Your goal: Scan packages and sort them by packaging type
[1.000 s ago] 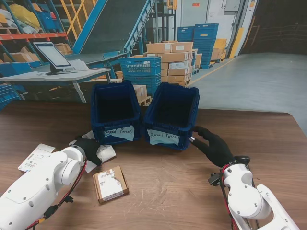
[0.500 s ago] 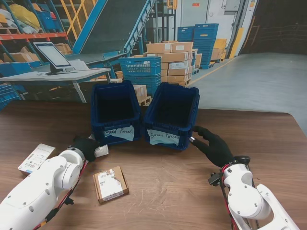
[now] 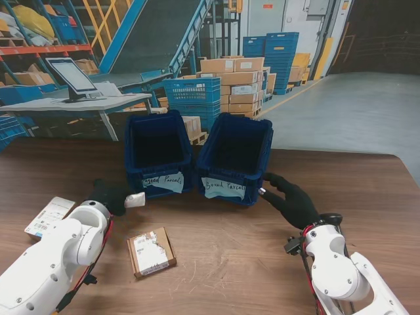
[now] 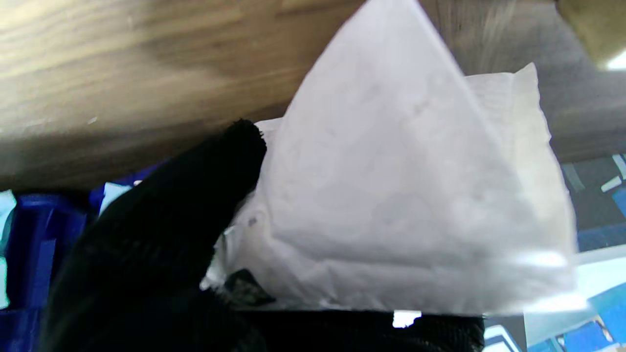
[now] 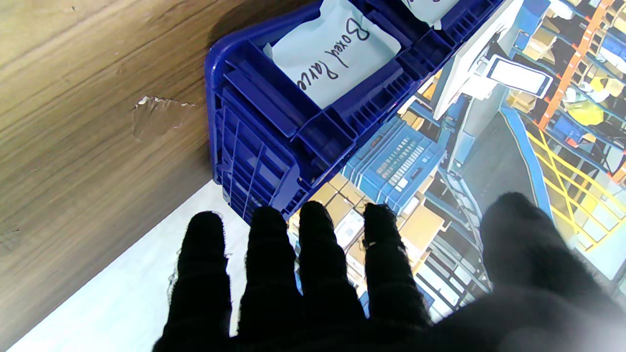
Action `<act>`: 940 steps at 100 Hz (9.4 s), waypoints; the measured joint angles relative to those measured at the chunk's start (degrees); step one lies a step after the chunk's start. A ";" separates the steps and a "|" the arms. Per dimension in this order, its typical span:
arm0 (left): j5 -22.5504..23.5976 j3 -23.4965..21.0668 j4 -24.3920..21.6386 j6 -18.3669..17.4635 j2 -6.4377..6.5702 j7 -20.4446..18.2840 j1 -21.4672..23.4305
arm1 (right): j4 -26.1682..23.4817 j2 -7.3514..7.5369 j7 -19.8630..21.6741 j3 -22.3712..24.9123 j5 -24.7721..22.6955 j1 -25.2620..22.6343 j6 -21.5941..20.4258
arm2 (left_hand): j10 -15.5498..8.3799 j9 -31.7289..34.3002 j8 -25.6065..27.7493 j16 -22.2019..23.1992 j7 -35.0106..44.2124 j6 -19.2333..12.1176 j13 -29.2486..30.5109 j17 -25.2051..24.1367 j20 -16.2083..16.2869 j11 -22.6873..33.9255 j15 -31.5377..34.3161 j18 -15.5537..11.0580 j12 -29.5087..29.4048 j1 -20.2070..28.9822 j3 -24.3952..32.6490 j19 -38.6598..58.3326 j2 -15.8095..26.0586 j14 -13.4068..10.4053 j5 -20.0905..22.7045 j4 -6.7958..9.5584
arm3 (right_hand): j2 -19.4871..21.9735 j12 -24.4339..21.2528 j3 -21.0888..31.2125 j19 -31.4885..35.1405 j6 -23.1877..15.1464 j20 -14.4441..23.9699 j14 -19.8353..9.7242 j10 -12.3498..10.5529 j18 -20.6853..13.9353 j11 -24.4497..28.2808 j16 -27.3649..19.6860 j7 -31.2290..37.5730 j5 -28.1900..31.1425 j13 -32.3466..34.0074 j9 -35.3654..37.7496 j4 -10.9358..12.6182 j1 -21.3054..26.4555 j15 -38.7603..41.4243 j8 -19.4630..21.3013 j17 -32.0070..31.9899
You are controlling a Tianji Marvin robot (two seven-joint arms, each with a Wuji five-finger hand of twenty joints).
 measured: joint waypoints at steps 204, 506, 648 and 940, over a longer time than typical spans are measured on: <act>-23.66 20.89 0.50 -17.59 -6.58 27.43 -8.70 | -0.02 -0.38 -1.11 1.47 1.63 -0.44 -0.01 | -0.53 0.64 0.04 0.10 0.11 -0.98 0.00 0.01 0.00 0.87 0.00 0.61 0.03 1.39 -0.53 0.75 1.85 -0.02 0.23 -1.93 | 0.00 0.00 -0.01 0.00 0.00 0.05 0.00 0.00 0.00 0.00 0.00 0.00 0.00 -0.01 0.01 0.00 0.02 0.00 0.00 0.00; -35.77 18.75 -4.17 -14.65 -1.92 0.35 -4.04 | -2.98 -0.93 -3.28 3.35 1.12 -2.82 -0.52 | 3.19 -39.60 -10.90 -23.11 -43.76 5.93 -30.71 -12.12 -0.63 -11.94 -27.54 -1.28 -33.30 -11.38 -32.68 -21.29 25.61 0.69 -17.87 -0.85 | 0.00 0.01 -0.28 0.00 0.53 0.05 0.00 0.00 0.14 0.00 0.00 0.00 0.00 -0.01 0.01 0.00 0.71 -0.01 0.00 -0.01; -40.59 17.84 1.10 -20.60 -4.46 8.64 -6.18 | -7.10 3.14 17.33 19.68 -17.02 -7.07 20.84 | 3.59 -39.57 -10.91 -23.16 -43.59 6.30 -30.48 -11.36 0.11 -11.94 -27.54 -0.94 -33.31 -10.40 -33.30 -22.67 27.43 0.69 -16.06 -0.84 | -7.04 0.37 1.64 -0.82 2.02 0.05 0.00 0.00 0.11 0.64 0.00 -1.22 -0.04 -1.25 -2.10 0.00 -1.62 -0.14 -0.03 -1.53; -42.92 18.28 4.01 -22.97 -5.04 8.01 -7.38 | 13.13 8.19 39.36 3.91 -30.82 11.92 33.57 | 3.59 -39.56 -10.91 -23.56 -43.59 6.33 -30.65 -11.35 0.69 -11.94 -27.54 -0.94 -33.32 -10.40 -33.31 -23.35 27.43 0.69 -16.06 -0.33 | -23.59 31.87 12.13 29.67 2.91 12.40 -4.81 -4.44 -3.33 37.87 31.16 24.84 3.59 18.25 8.01 -3.26 13.15 43.21 21.84 16.90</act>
